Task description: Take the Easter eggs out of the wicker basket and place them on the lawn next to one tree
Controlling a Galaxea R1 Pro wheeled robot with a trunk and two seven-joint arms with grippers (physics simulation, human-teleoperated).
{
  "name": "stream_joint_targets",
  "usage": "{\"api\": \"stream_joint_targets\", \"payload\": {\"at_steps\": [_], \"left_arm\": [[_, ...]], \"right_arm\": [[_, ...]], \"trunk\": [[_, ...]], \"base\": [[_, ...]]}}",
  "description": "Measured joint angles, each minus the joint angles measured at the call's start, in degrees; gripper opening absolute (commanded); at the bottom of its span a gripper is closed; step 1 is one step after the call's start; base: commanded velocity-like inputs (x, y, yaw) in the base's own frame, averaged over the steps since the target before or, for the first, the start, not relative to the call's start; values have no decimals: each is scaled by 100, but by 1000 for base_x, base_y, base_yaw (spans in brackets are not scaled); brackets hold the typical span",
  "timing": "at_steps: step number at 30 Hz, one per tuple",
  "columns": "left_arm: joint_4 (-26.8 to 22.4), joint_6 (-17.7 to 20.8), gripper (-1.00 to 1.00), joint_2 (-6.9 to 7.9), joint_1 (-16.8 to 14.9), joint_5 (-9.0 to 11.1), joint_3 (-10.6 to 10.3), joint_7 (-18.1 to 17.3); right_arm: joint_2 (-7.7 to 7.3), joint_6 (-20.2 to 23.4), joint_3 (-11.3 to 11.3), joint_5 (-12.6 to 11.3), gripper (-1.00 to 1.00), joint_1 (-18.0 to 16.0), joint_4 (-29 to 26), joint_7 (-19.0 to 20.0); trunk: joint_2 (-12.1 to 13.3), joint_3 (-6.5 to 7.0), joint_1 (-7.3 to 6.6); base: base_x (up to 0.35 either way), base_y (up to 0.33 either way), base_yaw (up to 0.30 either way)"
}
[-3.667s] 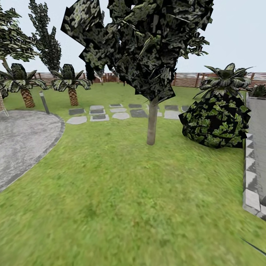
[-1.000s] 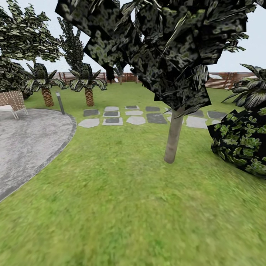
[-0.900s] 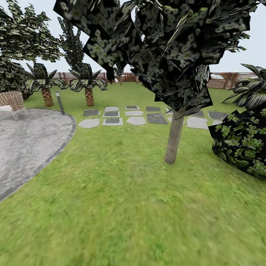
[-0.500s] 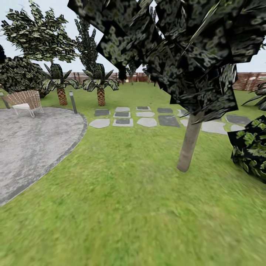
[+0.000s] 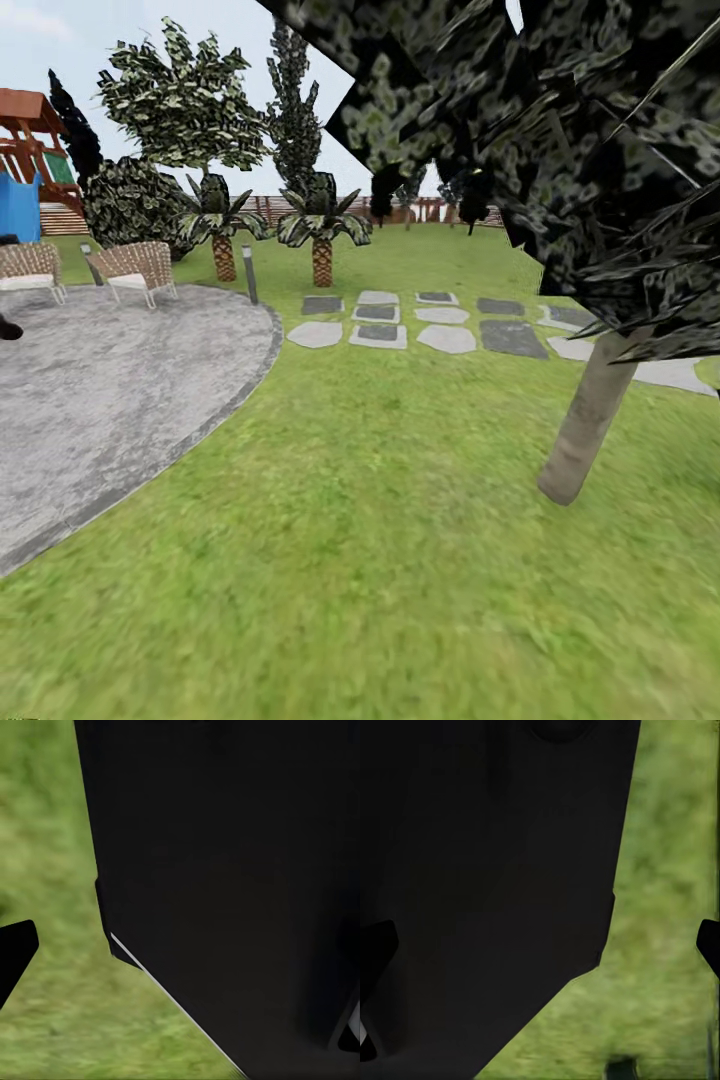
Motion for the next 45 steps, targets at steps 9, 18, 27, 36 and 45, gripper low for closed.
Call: {"api": "stream_joint_targets", "payload": {"at_steps": [9,18,27,36,45], "left_arm": [[0,0,100,0,0,0,0,0],[0,0,100,0,0,0,-3,0],[0,7,100,0,0,0,0,0],[0,11,100,0,0,-4,-7,0],[0,10,100,0,0,-5,-6,0]], "right_arm": [[0,8,2,13,100,0,0,-4],[0,10,2,21,100,0,0,3],[-9,1,6,21,100,0,0,4],[-7,-15,5,22,100,1,-1,30],[-9,-9,2,21,100,0,0,47]], "trunk": [[0,0,0],[0,0,0],[0,0,0],[0,0,0],[0,0,0]], "base": [[344,100,299],[344,100,285],[344,99,36],[344,83,-178],[344,79,-200]]}}
